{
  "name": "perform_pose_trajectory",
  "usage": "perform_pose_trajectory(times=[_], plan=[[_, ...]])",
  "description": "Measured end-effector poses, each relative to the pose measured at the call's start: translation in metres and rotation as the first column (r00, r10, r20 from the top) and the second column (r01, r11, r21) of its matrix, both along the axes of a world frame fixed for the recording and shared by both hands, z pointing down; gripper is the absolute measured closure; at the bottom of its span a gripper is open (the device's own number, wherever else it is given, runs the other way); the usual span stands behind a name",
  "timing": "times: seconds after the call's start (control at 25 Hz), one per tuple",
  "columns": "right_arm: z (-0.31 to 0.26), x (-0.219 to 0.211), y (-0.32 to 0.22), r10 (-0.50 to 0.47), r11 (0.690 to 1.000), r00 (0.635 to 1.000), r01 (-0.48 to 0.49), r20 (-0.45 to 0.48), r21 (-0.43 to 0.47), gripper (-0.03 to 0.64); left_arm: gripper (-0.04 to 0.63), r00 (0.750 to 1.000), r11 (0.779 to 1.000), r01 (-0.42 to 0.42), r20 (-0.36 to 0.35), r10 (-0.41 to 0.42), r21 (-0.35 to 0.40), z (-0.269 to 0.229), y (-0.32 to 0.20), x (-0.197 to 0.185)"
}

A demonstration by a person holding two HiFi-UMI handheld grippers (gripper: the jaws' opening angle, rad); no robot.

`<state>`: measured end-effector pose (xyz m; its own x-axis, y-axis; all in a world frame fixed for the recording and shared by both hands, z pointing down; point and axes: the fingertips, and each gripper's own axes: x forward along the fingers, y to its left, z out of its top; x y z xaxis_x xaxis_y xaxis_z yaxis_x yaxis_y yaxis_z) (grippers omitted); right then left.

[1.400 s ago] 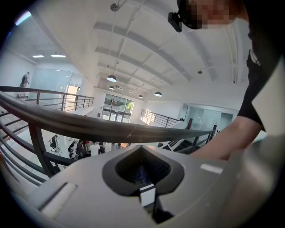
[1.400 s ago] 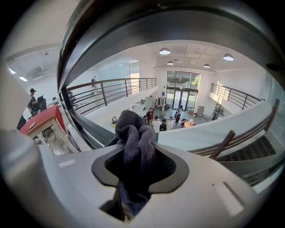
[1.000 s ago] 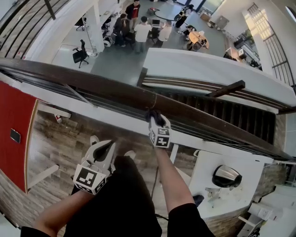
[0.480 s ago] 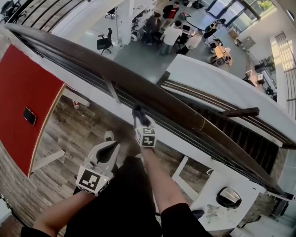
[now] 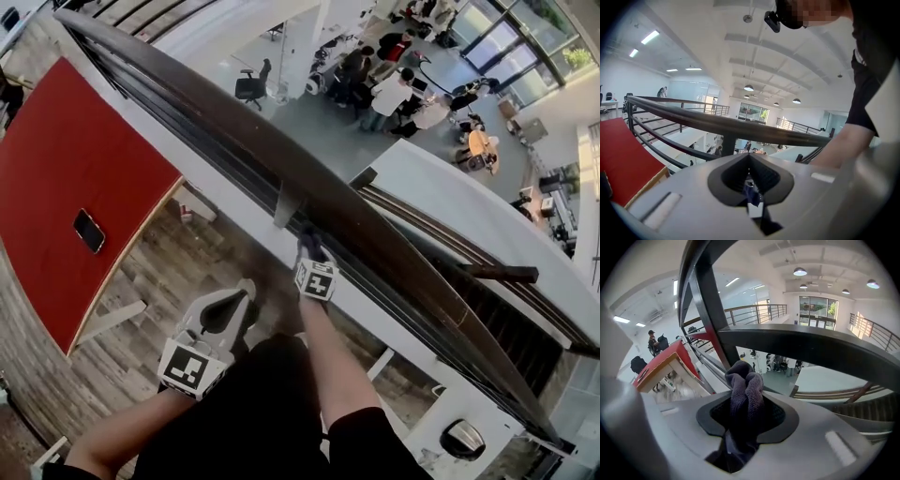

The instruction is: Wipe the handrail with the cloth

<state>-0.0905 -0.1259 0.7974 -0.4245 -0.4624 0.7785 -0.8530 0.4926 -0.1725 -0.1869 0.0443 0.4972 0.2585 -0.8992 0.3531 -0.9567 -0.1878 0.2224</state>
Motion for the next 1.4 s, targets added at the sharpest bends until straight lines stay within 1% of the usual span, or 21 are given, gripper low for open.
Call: perform_pose_trajectory(times=[0.12,0.32,0.48,0.64,0.84,1.0,1.16,1.28,1.4], plan=[[0.011,-0.012,-0.012,0.009,1.0,1.0,-0.009,-0.003,0.004,0.492,0.597,1.0,1.0,0.012,0.012,-0.012,-0.012,0.003,0.0,-0.014],[0.024,-0.015,-0.039,0.071,0.997,0.997,-0.071,0.001,0.004,0.492,0.597,1.0,1.0,-0.009,0.024,0.01,-0.017,0.01,-0.009,-0.03],[0.03,-0.023,-0.047,0.088,0.996,0.996,-0.088,0.01,0.004,0.492,0.597,0.999,1.0,-0.02,0.029,0.02,-0.023,0.011,-0.011,-0.039],[0.037,-0.026,-0.052,0.133,0.991,0.991,-0.132,0.032,-0.015,0.492,0.597,0.998,0.998,-0.046,0.034,0.048,-0.032,0.017,-0.01,-0.039],[0.045,-0.029,-0.049,0.153,0.987,0.986,-0.149,0.064,-0.057,0.491,0.597,0.997,0.996,-0.061,0.05,0.064,-0.064,0.019,-0.004,-0.045],[0.043,-0.029,-0.053,0.181,0.981,0.977,-0.172,0.111,-0.085,0.489,0.597,0.993,0.991,-0.095,0.059,0.1,-0.092,0.022,-0.005,-0.039],[0.042,-0.022,-0.052,0.155,0.986,0.984,-0.15,0.086,-0.067,0.489,0.597,0.991,0.991,-0.101,0.073,0.108,-0.091,0.018,-0.004,-0.03],[0.04,-0.012,-0.052,0.14,0.989,0.988,-0.137,0.063,-0.048,0.489,0.597,0.994,0.991,-0.087,0.061,0.094,-0.099,0.016,-0.001,-0.026],[0.041,-0.003,-0.048,0.133,0.99,0.989,-0.13,0.067,-0.047,0.488,0.597,0.996,0.99,-0.071,0.049,0.077,-0.119,0.017,0.007,-0.018]])
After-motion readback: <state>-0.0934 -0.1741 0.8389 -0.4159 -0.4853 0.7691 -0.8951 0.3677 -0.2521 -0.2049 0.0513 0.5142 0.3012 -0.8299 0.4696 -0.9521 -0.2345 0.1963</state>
